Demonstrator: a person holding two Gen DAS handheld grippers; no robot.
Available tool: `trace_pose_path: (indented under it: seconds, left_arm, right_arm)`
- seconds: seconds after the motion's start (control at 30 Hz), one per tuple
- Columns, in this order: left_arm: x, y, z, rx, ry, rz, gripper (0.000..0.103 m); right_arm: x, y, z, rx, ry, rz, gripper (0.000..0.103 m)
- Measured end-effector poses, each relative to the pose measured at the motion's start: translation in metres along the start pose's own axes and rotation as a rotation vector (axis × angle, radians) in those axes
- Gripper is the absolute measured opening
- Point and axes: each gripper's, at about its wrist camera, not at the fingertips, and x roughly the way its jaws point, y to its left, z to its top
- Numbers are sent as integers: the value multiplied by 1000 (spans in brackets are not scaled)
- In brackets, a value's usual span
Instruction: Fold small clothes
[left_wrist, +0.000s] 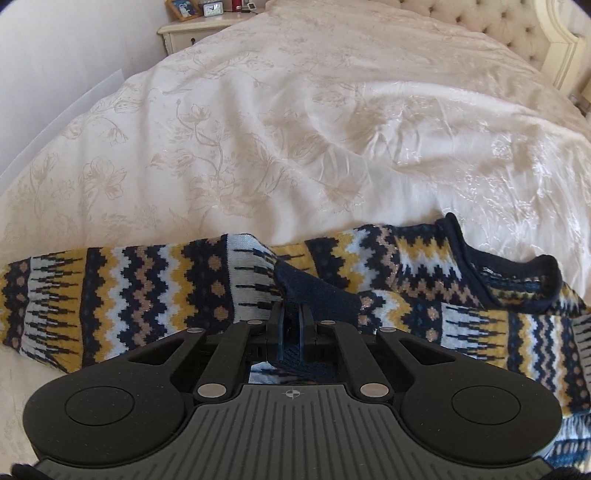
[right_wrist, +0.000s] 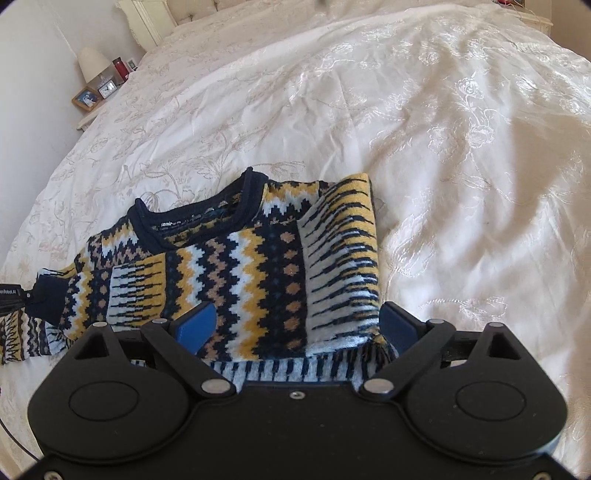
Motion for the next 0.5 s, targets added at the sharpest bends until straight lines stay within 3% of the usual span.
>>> trace_pose_path:
  seconds: [0.17,0.33,0.5]
  left_arm:
    - [-4,-10,0,26,4,-35,7]
    - [-7,-19,2,44,8,-55,7]
    - [-15,-21,6,40,3,-84,7]
  right_arm:
    - [10,-7,-20,-91,52,-165,96]
    - [33,-6,-26,-223,73,-267,96]
    - [44,-20,-14,-164,3,-309,96]
